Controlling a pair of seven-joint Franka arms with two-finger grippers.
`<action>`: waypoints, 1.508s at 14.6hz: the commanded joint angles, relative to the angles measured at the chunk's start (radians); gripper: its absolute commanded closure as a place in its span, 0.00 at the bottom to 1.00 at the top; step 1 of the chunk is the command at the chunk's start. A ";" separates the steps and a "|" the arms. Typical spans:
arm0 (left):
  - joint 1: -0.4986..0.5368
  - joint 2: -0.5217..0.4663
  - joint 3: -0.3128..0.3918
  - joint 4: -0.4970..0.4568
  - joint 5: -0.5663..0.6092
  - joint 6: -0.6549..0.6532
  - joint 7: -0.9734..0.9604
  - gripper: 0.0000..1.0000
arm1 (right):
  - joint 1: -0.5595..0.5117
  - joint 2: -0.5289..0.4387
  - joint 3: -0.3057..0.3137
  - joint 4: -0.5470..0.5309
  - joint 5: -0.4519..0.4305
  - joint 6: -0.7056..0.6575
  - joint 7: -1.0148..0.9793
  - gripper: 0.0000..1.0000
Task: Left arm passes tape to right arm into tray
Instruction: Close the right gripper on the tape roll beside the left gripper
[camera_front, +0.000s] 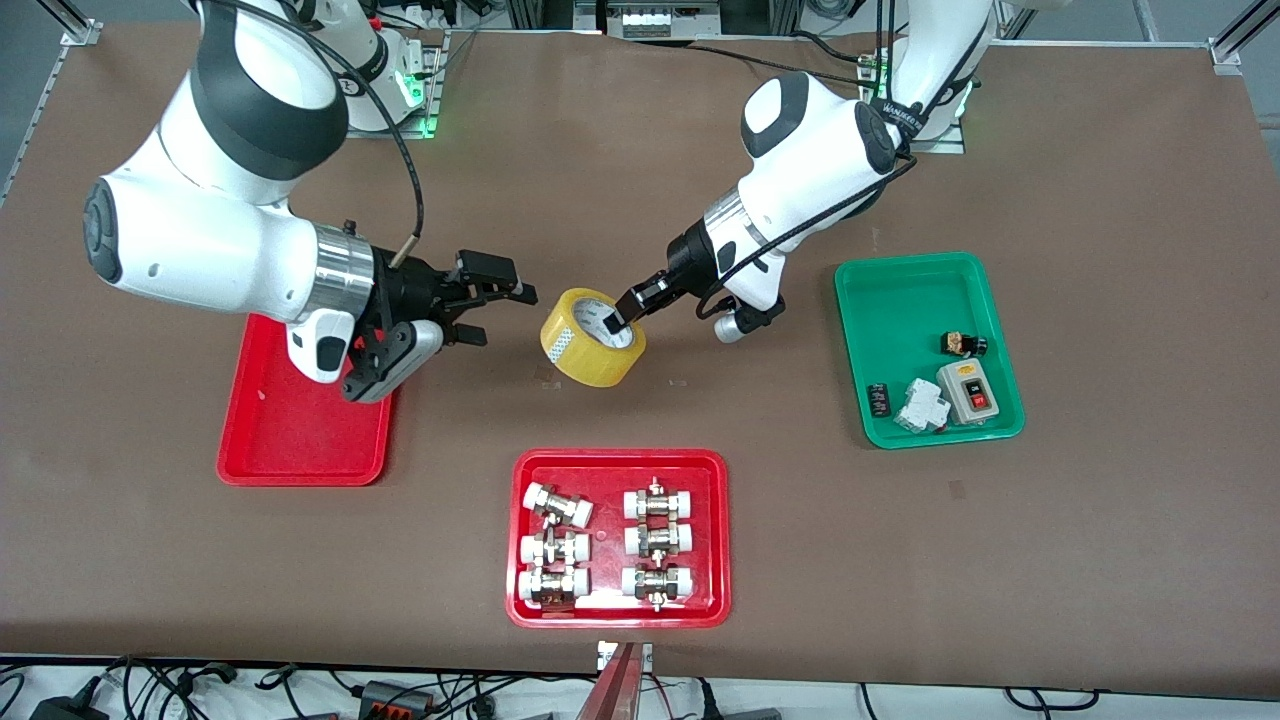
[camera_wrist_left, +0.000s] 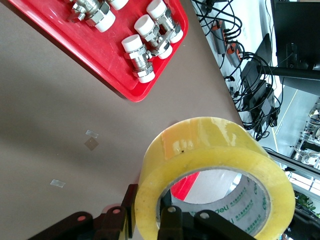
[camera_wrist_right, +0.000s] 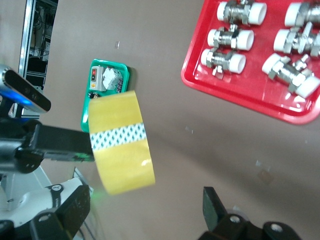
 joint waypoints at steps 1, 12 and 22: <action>-0.018 -0.026 0.003 -0.029 -0.024 0.027 0.030 0.98 | 0.027 0.062 -0.004 0.078 0.025 0.014 -0.022 0.00; -0.008 0.017 -0.003 -0.003 -0.033 0.020 0.153 0.95 | 0.038 0.125 0.004 0.114 0.031 0.057 -0.033 0.00; 0.002 0.028 -0.003 0.006 -0.035 0.026 0.196 0.95 | 0.070 0.134 0.018 0.109 0.060 0.055 -0.030 0.00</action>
